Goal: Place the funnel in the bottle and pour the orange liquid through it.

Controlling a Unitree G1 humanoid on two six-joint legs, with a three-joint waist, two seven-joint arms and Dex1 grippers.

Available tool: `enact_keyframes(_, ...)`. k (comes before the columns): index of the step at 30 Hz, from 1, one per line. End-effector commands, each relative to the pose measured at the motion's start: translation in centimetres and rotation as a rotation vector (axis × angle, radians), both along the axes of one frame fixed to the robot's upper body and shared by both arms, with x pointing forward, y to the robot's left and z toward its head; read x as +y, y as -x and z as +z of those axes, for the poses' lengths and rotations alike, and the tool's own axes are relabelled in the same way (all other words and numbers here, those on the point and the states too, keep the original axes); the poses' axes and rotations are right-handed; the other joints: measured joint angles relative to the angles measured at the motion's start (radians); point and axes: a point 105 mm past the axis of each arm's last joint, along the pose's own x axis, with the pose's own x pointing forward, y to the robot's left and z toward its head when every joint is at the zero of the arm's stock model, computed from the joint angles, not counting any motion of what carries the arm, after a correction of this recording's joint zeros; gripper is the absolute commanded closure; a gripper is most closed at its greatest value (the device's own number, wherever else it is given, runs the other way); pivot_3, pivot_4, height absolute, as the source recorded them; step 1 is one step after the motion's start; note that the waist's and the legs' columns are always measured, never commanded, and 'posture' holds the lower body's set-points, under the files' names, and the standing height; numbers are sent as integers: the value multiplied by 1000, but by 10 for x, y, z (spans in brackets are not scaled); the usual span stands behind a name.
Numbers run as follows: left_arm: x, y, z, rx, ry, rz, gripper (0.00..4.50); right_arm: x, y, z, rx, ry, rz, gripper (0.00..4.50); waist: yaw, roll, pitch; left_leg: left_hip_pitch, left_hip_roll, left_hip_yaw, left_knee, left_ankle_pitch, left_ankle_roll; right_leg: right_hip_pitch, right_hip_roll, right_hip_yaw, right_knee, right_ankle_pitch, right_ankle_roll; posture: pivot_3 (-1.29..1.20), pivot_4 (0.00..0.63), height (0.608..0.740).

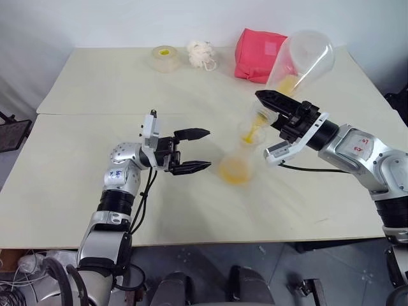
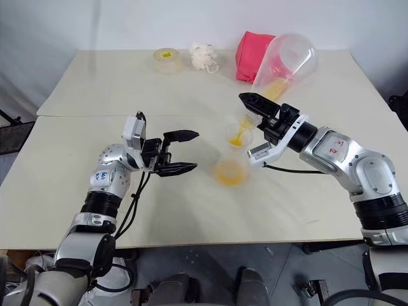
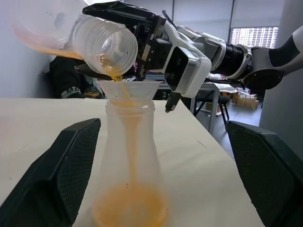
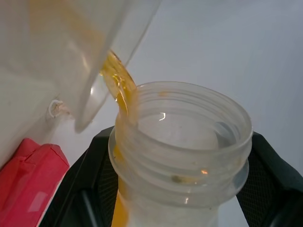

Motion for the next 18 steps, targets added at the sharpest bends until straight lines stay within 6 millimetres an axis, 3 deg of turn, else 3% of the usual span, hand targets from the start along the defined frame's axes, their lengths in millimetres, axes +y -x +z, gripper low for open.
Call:
enact_keyframes(1, -1, 0, 12, -46, 22, -3, 0, 1, 5, 16, -66, 6, 20, 1689, 0, 0, 0, 0, 0, 0, 0, 0, 0, 0, 0, 0, 0, 0, 0, 0, 150, 740)
enact_keyframes(18, 0, -1, 12, -46, 26, 5, 0, 5, 3, 18, -111, 49, 52, 1689, -1, 0, 0, 0, 0, 0, 0, 0, 0, 0, 0, 0, 0, 0, 0, 0, 150, 740)
